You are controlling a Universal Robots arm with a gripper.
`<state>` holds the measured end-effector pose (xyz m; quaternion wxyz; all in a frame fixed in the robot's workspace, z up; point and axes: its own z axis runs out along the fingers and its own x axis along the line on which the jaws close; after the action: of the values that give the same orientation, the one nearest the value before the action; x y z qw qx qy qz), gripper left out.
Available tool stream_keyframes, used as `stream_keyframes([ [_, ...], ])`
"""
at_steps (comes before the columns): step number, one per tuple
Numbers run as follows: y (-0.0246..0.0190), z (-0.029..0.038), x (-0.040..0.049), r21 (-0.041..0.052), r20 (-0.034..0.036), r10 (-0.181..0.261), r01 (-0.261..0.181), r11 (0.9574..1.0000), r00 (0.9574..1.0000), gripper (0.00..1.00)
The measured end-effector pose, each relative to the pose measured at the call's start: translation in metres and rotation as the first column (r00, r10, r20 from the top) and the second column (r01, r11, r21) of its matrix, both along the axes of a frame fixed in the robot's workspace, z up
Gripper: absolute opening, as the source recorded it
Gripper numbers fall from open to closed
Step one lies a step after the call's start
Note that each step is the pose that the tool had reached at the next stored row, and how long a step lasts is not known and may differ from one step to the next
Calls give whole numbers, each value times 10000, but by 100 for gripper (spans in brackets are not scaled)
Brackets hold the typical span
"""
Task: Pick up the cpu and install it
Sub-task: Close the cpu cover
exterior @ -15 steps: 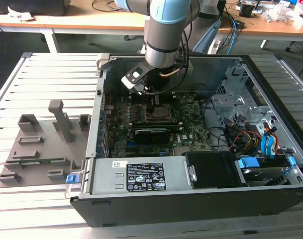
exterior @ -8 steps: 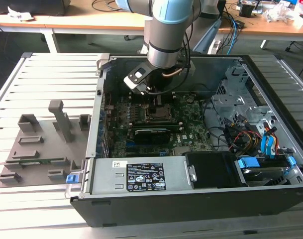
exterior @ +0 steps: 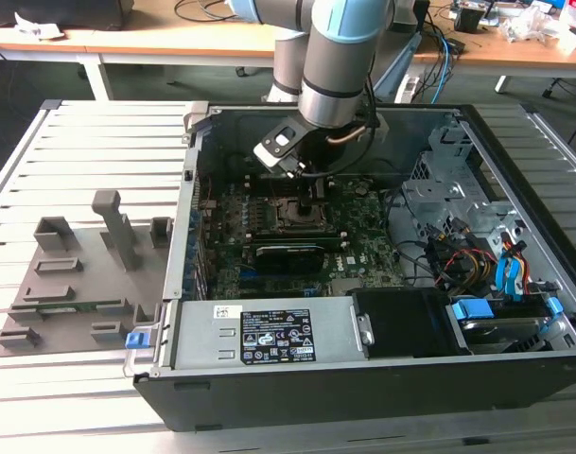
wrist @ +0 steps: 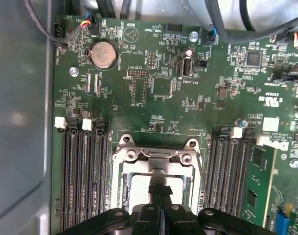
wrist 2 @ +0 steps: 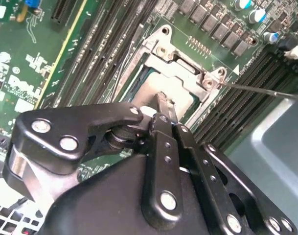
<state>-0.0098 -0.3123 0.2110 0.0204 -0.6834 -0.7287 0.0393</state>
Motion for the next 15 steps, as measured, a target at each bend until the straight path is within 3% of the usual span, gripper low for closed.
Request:
stream_keyframes([
  [3,0,133,3,-41,1,2,-2,10000,10000,11],
  [10,0,343,3,-121,0,1,-1,9999,10000,11],
  [15,0,426,3,-139,0,0,0,9999,10000,11],
])
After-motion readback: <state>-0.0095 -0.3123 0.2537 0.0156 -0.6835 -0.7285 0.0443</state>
